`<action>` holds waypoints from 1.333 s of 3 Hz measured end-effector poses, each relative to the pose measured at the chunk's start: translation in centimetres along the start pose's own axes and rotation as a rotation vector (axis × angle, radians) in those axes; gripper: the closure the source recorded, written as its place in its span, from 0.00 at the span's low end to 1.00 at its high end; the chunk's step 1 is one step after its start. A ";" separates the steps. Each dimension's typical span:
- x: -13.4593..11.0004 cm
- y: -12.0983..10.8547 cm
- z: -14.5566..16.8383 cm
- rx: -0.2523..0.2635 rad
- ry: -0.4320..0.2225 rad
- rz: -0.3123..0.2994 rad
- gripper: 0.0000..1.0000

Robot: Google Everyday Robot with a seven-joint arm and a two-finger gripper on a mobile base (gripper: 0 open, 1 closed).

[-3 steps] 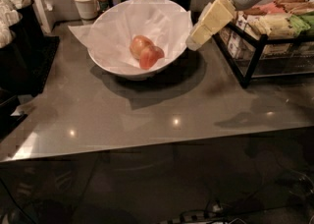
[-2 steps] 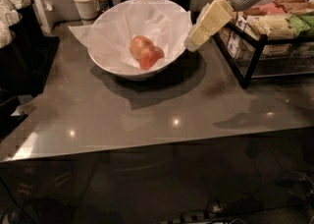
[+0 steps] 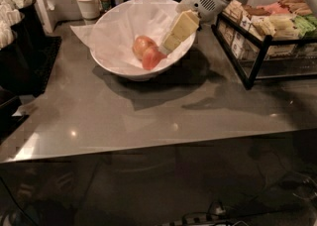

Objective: Pick apple from white bowl

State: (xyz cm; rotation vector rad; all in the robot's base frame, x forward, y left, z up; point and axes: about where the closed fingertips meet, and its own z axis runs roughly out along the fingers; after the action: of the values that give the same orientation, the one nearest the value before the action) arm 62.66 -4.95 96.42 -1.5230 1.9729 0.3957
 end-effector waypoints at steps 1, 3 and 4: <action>-0.1 0.1 0.2 -0.003 -0.001 -0.001 0.29; -1.0 -0.2 3.3 -0.068 -0.016 -0.010 0.25; -2.1 -0.4 6.0 -0.128 -0.028 -0.021 0.28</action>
Offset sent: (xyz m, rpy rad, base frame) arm 0.0030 0.0091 -0.0103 0.0237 0.0180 0.0102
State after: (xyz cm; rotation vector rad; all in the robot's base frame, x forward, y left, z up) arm 65.09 -0.07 93.13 -1.6068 1.9407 0.5404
